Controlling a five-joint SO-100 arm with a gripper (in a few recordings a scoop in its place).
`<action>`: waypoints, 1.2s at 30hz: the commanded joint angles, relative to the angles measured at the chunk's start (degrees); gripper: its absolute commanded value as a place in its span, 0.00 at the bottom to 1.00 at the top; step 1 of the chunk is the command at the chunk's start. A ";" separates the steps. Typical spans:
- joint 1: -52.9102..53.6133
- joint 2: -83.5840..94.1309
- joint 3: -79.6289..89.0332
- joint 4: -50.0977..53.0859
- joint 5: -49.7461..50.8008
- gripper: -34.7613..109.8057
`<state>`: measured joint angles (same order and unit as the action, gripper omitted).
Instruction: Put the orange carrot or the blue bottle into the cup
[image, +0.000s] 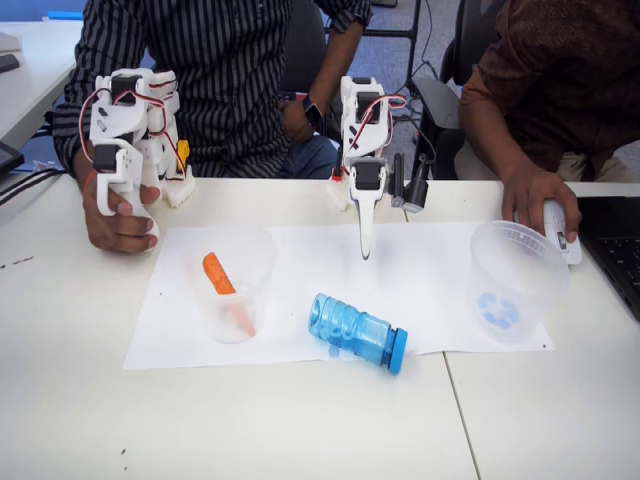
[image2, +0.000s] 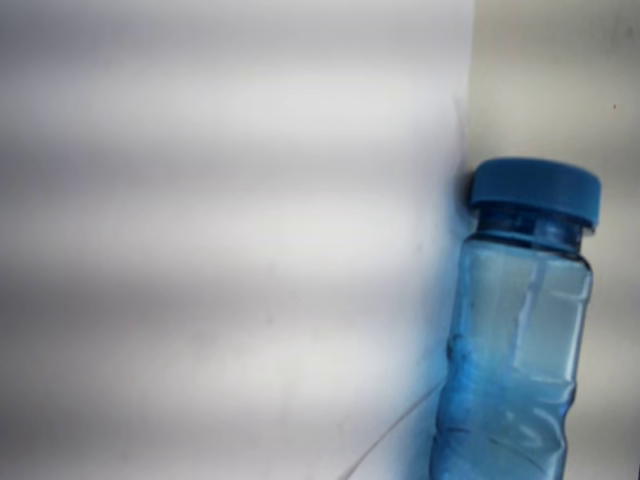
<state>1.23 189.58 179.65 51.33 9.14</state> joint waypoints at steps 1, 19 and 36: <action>1.05 2.90 0.79 -0.53 0.35 0.28; 1.67 2.64 -5.10 0.44 -1.49 0.29; 6.59 -3.16 -18.19 3.08 -14.85 0.37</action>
<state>6.59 188.61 168.13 53.88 -4.75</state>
